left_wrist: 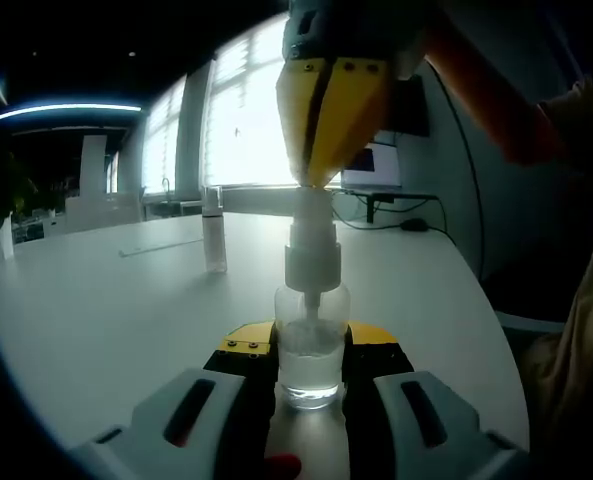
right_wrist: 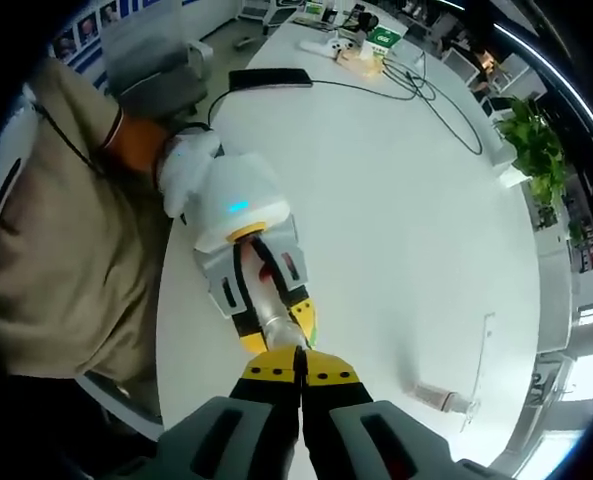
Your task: Clamp pump bottle remove cover press pump head put on cover
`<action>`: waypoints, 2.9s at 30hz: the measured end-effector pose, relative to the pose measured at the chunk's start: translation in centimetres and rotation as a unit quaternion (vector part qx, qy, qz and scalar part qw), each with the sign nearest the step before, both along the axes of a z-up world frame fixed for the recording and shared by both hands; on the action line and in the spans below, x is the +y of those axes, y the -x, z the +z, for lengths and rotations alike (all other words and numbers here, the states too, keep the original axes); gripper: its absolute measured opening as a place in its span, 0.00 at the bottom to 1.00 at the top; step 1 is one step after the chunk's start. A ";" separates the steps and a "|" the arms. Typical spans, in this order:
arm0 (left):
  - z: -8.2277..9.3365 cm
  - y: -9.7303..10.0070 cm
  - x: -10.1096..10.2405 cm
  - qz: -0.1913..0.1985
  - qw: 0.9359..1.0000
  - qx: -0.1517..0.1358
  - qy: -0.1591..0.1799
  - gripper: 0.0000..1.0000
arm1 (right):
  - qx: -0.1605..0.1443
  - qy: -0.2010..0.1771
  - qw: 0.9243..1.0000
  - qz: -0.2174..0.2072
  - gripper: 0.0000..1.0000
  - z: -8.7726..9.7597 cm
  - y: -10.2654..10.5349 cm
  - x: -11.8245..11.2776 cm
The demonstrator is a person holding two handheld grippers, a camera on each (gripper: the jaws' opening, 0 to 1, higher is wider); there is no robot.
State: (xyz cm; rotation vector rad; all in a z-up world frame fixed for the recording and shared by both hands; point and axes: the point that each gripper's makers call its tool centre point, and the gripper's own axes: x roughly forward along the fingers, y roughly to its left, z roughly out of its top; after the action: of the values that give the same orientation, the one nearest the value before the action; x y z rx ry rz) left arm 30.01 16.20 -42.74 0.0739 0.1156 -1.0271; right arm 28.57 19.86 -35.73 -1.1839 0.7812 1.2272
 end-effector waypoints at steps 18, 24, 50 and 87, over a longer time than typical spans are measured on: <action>0.0 0.0 0.0 0.000 1.000 0.000 0.000 0.16 | 0.003 -0.006 1.000 0.000 0.00 0.1 -0.2 0.2; 0.0 0.0 0.0 0.000 1.000 0.000 0.000 0.16 | 0.001 -0.002 1.000 0.002 0.00 0.0 -0.1 0.2; 0.0 0.0 0.0 0.000 1.000 0.000 0.000 0.16 | 0.038 0.024 0.999 -0.009 0.00 -0.9 0.2 0.1; 0.0 0.0 0.0 0.000 1.000 -0.001 0.000 0.16 | 0.003 -0.022 1.000 0.010 0.00 0.0 -0.1 0.1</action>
State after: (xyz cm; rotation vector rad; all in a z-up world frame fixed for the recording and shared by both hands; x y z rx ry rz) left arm 29.96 16.18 -42.73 0.0754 0.1145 -1.0278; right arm 28.66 20.00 -35.70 -1.1551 0.7444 1.2600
